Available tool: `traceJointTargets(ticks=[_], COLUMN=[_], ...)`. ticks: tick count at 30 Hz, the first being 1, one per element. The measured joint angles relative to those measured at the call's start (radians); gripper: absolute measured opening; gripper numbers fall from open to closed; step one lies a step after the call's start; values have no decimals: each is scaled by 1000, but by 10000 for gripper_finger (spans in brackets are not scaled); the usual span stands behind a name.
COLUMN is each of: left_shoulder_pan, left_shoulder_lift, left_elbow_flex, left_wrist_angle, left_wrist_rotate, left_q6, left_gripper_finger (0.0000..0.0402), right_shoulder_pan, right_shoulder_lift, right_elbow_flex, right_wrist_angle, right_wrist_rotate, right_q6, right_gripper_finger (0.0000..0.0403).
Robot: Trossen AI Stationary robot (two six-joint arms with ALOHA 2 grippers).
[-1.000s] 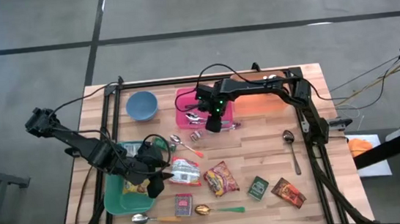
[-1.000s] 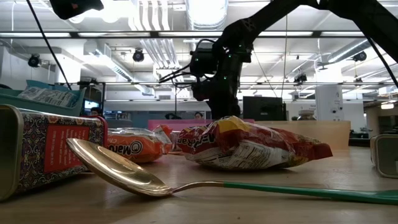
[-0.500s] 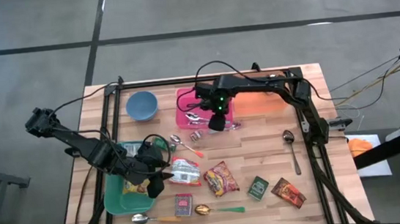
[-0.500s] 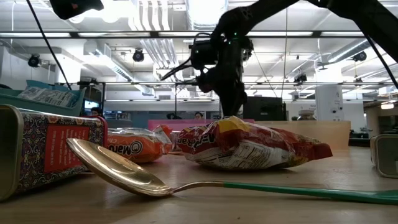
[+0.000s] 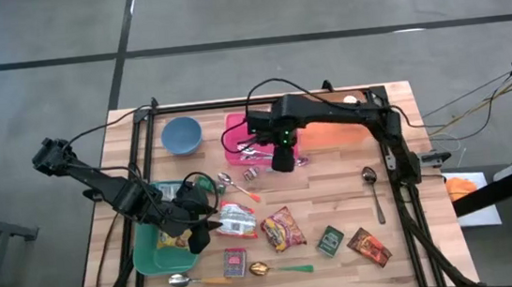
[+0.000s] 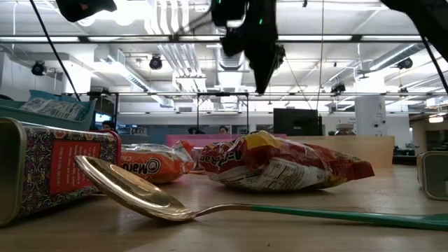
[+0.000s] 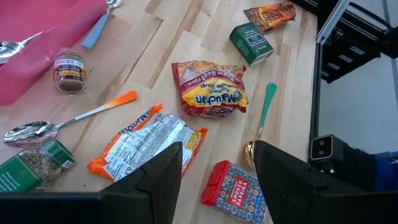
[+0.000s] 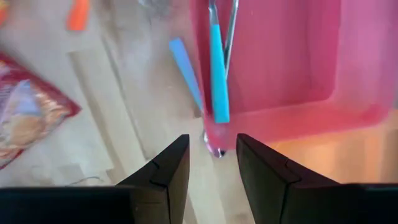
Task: Pick & Place Food Item
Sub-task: Put the black spoon into the pink bin
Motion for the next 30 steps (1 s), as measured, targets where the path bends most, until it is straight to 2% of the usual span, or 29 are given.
traceJointTargets(ticks=[5,7,11,14,23,30], left_shoulder_pan=[0,0,0,0,0,0], left_shoulder_lift=[0,0,0,0,0,0], left_elbow_flex=[0,0,0,0,0,0], left_wrist_angle=[0,0,0,0,1,0], left_wrist_rotate=[0,0,0,0,0,0], left_q6=[0,0,0,0,-2,-2], left_gripper_finger=[201,201,201,201,201,201], right_shoulder_pan=[41,54,82,104,132,132], right_shoulder_lift=[-125,-186,-296,-379,-573,-618], right_elbow_flex=[-30,-67,-179,-288,-591,-737], right_wrist_angle=[-20,-19,-19,-23,-18,-1], right_wrist_rotate=[109,153,164,169,186,130], right_q6=[104,219,512,629,804,856], right_gripper_finger=[131,131,131,131,131,131])
